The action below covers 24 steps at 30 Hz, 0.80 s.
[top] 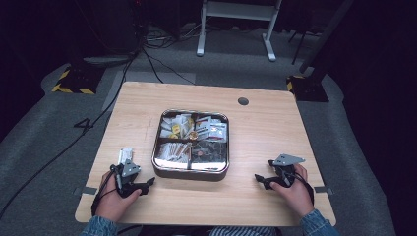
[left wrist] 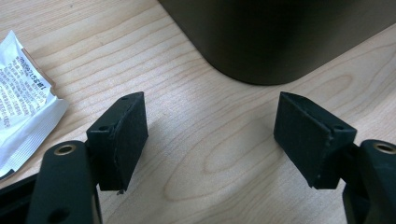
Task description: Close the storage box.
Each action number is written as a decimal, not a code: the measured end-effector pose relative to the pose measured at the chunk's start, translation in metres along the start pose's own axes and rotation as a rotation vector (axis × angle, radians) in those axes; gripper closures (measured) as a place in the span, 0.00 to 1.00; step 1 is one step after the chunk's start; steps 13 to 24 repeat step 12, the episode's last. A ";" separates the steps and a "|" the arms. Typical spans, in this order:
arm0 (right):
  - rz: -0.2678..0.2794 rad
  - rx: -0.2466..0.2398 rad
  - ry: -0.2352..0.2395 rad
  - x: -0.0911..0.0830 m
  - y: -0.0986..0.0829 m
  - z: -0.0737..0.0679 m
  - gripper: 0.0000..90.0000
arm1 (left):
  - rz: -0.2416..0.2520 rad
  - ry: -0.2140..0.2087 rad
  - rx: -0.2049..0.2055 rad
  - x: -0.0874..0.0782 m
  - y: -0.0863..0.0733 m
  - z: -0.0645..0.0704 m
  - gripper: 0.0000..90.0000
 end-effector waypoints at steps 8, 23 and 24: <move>-0.005 -0.010 0.007 0.000 0.000 -0.001 0.13 | 0.000 -0.002 -0.005 0.000 0.000 0.001 0.29; -0.008 -0.014 0.010 0.001 0.000 -0.001 0.12 | 0.000 0.001 0.001 0.000 0.000 0.000 0.29; -0.008 -0.014 0.010 0.001 0.000 -0.001 0.12 | 0.000 0.001 0.001 0.000 0.000 0.000 0.29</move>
Point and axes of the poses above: each handheld gripper's, and its own axes: x roughly forward along the jaws, y roughly out of its top, z roughly to its right, the point moved 10 cm from there along x, roughly forward along the jaws, and after that the axes turned 1 degree about -x, right-handed, at the moved point
